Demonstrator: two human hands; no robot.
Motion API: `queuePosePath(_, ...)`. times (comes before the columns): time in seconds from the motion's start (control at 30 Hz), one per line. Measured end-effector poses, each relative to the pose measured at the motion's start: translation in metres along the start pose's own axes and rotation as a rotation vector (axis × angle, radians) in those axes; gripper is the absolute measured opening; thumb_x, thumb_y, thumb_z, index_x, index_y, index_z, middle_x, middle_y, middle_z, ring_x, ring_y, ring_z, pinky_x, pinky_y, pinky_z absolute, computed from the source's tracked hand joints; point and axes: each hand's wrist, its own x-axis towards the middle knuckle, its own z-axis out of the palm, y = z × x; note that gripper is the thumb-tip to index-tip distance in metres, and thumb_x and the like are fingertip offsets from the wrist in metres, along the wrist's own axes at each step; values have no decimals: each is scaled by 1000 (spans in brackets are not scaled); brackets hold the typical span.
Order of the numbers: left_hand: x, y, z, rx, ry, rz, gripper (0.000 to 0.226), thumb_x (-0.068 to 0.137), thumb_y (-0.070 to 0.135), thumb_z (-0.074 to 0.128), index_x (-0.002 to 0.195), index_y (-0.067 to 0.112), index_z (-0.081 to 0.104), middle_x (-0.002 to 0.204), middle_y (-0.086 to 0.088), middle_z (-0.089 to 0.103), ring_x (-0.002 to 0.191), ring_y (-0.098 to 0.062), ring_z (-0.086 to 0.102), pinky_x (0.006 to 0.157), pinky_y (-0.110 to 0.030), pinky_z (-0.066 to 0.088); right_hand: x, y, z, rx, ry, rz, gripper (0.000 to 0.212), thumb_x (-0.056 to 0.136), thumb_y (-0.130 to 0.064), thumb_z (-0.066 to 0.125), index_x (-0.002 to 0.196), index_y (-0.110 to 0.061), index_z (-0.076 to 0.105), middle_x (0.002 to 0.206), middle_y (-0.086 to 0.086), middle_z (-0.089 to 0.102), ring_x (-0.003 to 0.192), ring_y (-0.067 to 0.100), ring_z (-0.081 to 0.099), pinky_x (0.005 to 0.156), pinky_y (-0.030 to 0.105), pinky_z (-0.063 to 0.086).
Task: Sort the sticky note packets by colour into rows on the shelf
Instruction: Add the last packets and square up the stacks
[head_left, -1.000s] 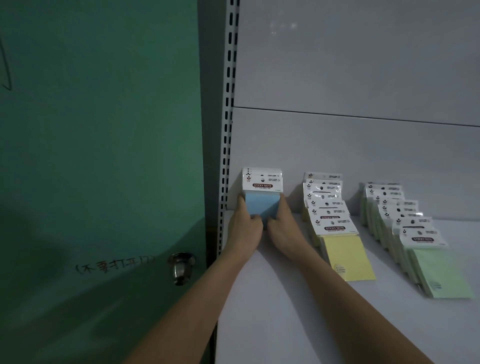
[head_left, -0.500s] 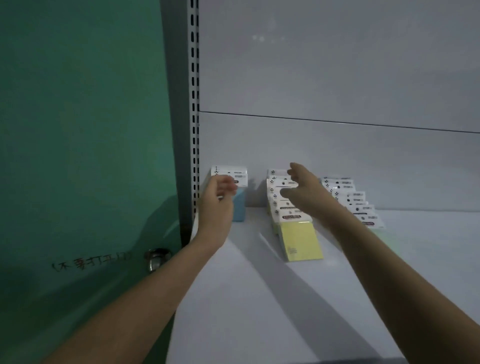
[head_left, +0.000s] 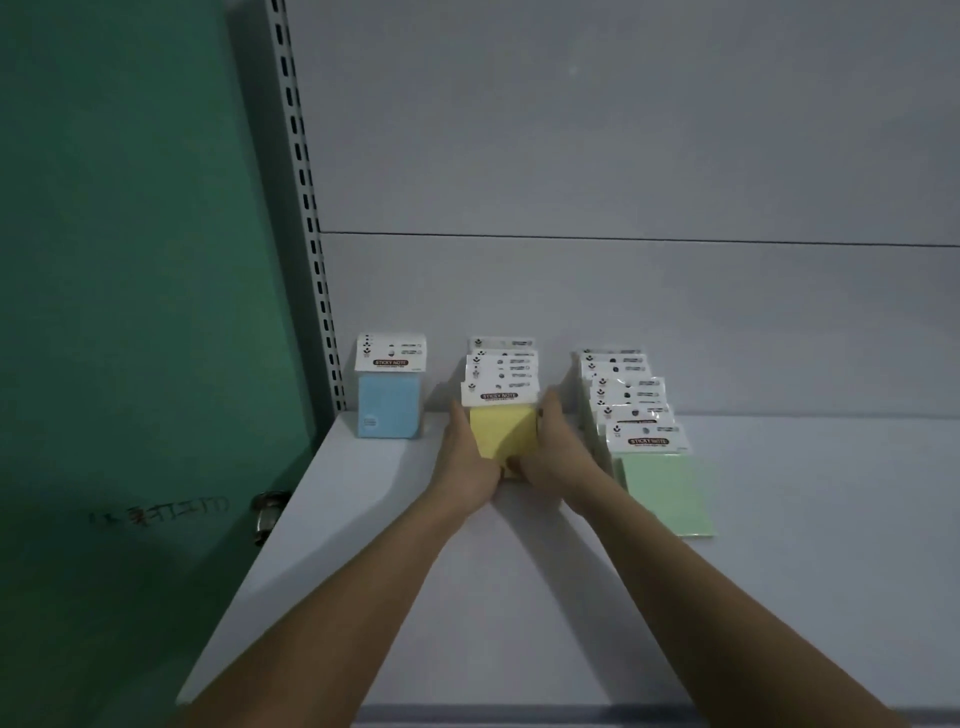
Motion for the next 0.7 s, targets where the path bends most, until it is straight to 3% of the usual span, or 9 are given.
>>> queuePosePath(0.07, 12, -3, 3, 62, 51, -98, 91, 85, 3, 58, 153, 17, 0, 150, -5, 37, 137, -25, 39, 109, -41, 39, 12, 5, 4, 108, 4, -4, 86, 81, 3, 59, 150, -7, 9, 136, 7, 52, 125, 25, 51, 98, 34, 46)
queuePosePath(0.17, 32, -6, 3, 49, 82, -45, 72, 82, 1, 57, 145, 15, 24, 137, -7, 52, 125, -23, 51, 104, -44, 44, 29, 11, 9, 183, -6, -13, 82, 79, 8, 56, 149, -6, 16, 136, 7, 52, 125, 22, 50, 100, 34, 45)
queuePosePath(0.3, 54, 0, 2, -65, -4, -27, 67, 81, -5, 57, 140, 20, 35, 130, 2, 56, 115, -13, 55, 93, -29, 49, 50, 11, 11, 333, 10, -108, 55, 73, 9, 59, 123, -11, 51, 111, 1, 65, 101, 2, 64, 73, 14, 53)
queuePosePath(0.4, 64, -6, 5, -140, -3, 24, 59, 81, -2, 63, 133, 20, 48, 122, 3, 64, 107, -9, 62, 85, -22, 52, 62, 19, 19, 377, 1, -117, 68, 62, -10, 60, 129, -9, 47, 116, 7, 66, 105, 14, 66, 78, 29, 60)
queuePosePath(0.5, 69, -15, 6, -131, -36, 79, 51, 82, -4, 60, 126, 21, 55, 114, 2, 69, 105, -9, 65, 84, -24, 56, 66, 24, 23, 353, 11, -147, 61, 66, -6, 55, 126, -3, 46, 111, 14, 65, 102, 21, 66, 78, 43, 61)
queuePosePath(0.63, 67, -14, 6, -170, -59, 79, 53, 78, -8, 55, 124, 17, 57, 115, -2, 69, 108, -15, 65, 94, -41, 54, 66, 18, 24, 380, 96, -173, 44, 66, 2, 48, 102, -22, 56, 102, 8, 63, 100, 20, 64, 78, 44, 60)
queuePosePath(0.7, 62, -9, 6, -226, -29, 52, 51, 76, -5, 56, 123, 16, 57, 115, -3, 70, 107, -15, 65, 94, -36, 54, 62, 15, 25, 396, 137, -201, 46, 70, 9, 47, 94, -30, 54, 100, -1, 63, 100, 14, 64, 79, 31, 58)
